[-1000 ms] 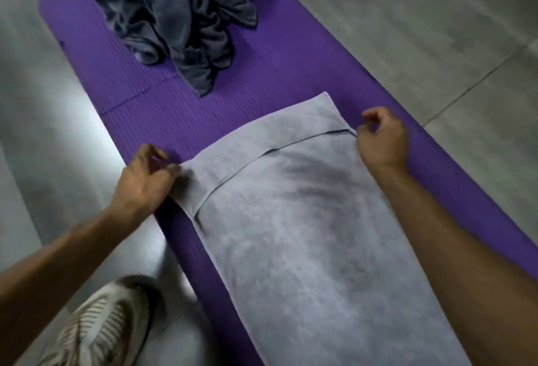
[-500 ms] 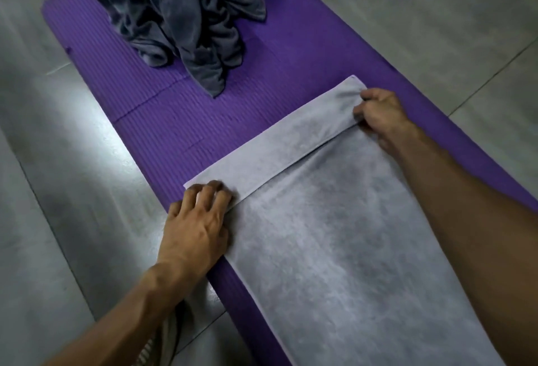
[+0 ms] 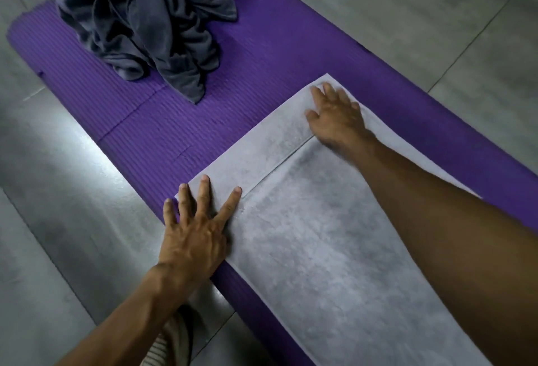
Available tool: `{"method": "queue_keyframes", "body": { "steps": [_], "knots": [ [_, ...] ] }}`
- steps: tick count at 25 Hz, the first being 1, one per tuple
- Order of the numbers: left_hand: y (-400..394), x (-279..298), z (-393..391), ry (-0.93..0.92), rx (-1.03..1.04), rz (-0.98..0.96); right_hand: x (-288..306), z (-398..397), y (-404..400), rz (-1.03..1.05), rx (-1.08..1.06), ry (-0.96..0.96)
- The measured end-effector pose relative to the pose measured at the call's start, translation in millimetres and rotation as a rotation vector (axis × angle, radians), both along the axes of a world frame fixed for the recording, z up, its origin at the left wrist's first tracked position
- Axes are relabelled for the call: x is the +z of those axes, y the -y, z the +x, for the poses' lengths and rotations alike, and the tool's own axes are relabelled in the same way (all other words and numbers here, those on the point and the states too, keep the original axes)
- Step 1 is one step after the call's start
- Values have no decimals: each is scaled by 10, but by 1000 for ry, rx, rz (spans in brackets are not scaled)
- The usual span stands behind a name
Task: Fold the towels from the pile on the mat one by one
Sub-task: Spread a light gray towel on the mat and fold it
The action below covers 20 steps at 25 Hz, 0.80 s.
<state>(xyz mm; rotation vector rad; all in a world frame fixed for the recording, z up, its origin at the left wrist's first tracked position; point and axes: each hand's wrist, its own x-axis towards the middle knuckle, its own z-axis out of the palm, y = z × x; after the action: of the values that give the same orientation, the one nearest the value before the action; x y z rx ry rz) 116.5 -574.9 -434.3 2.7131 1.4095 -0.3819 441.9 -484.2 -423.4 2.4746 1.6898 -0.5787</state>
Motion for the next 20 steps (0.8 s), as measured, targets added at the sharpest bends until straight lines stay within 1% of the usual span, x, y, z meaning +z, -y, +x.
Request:
{"method": "queue_keyframes", "body": {
  "steps": [2,4,5,6,7,8,9,11,14,16,17,18,19,20],
  "knots": [
    [14,47,16,51,-171,25,123,97,49,66,-72,44],
    [70,72,-26,110,-396,-37,122,-74,364,248,11,67],
    [85,78,-42,129,-449,-60,74,-219,674,307,113,27],
    [68,101,-34,147,-444,-66,-12,-372,1054,335,212,2],
    [36,131,13,152,-406,-64,-115,-485,1477,322,248,8],
    [27,177,168,163,-370,-55,-190,-504,1931,288,201,43],
    [66,222,349,175,-334,-57,-246,-501,2350,279,99,81],
    [227,225,701,233,-354,-77,-256,-546,2990,304,-112,105],
    [635,45,1051,249,-599,-151,-272,-662,3765,254,-251,111],
    [857,26,1143,261,-705,-148,-228,-681,4310,210,-368,117],
    [968,52,1198,271,-701,-137,-180,-703,4563,212,-464,129],
    [1078,76,1264,281,-636,-122,-131,-715,4725,216,-545,131],
    [1200,102,1334,279,-549,-113,-88,-722,4801,208,-598,118],
    [1333,109,1403,256,-508,-125,-49,-725,4808,207,-617,90]
  ]
}}
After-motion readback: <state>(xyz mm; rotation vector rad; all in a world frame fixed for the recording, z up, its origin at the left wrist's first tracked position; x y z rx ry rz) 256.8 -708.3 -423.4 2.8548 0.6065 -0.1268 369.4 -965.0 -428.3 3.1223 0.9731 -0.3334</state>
